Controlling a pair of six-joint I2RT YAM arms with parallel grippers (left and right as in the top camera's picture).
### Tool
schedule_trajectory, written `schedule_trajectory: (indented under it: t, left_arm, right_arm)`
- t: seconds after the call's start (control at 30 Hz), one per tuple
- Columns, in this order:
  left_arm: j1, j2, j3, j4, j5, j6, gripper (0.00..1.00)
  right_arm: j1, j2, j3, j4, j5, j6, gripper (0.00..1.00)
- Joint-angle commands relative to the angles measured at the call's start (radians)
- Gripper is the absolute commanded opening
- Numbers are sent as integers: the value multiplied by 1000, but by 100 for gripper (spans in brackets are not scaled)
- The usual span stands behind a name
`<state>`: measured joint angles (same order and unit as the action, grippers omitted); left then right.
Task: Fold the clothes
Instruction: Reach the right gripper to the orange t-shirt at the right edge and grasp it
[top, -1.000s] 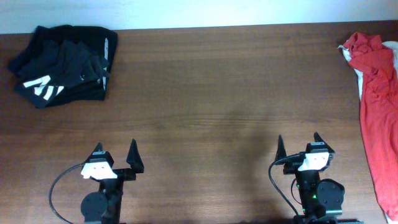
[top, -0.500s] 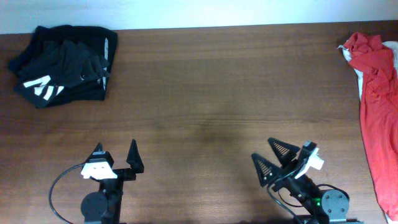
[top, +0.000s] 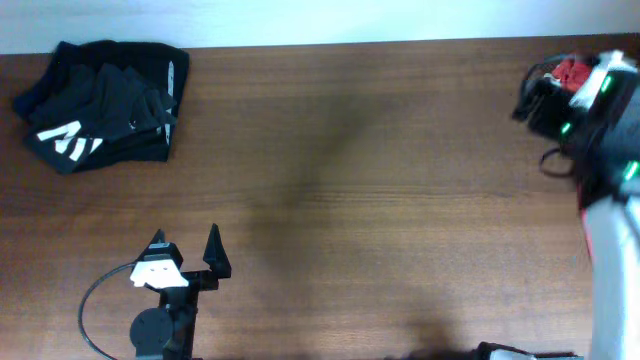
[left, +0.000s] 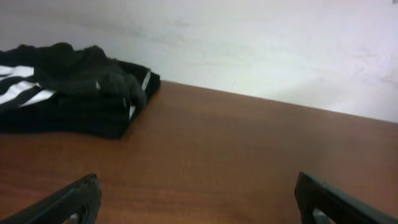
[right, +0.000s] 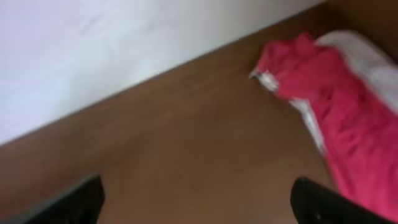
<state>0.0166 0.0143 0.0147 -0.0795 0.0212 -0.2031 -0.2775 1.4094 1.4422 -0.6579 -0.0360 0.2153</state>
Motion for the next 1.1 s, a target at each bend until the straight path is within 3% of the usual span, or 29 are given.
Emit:
schedule_trajectory:
  t: [0.0, 0.1, 0.3, 0.37, 0.43, 0.5, 0.77, 0.83, 1.0, 1.07]
  left_arm:
    - [6, -6, -6, -2, 0, -6, 99]
    - [6, -6, -6, -2, 0, -6, 99]
    - [6, -6, -6, -2, 0, -6, 99]
    - [6, -6, -6, -2, 0, -6, 99]
    - [6, -6, -6, -2, 0, -6, 99]
    - [6, -6, -6, -2, 0, -6, 99]
    - [6, -6, -6, -2, 0, -6, 99]
    - [6, -6, -6, -2, 0, -6, 99]
    - [6, -6, -6, -2, 0, -6, 99]
    - [6, -6, -6, -2, 0, -6, 99]
  right_arm:
    - [-73, 246, 326, -210, 139, -95, 99]
    - [-109, 493, 514, -319, 398, -160, 99]
    - [-214, 813, 518, -240, 505, -288, 96]
    - [-247, 875, 518, -165, 517, -290, 90]
    - [-256, 897, 518, -103, 443, -290, 84]
    - [-254, 914, 518, -55, 429, -290, 91]
    - [-261, 1032, 518, 55, 410, -290, 87]
    - [-275, 1033, 518, 63, 410, -286, 70]
    - [-286, 1033, 518, 64, 319, -286, 71]
    - [-287, 1033, 518, 64, 316, -286, 63]
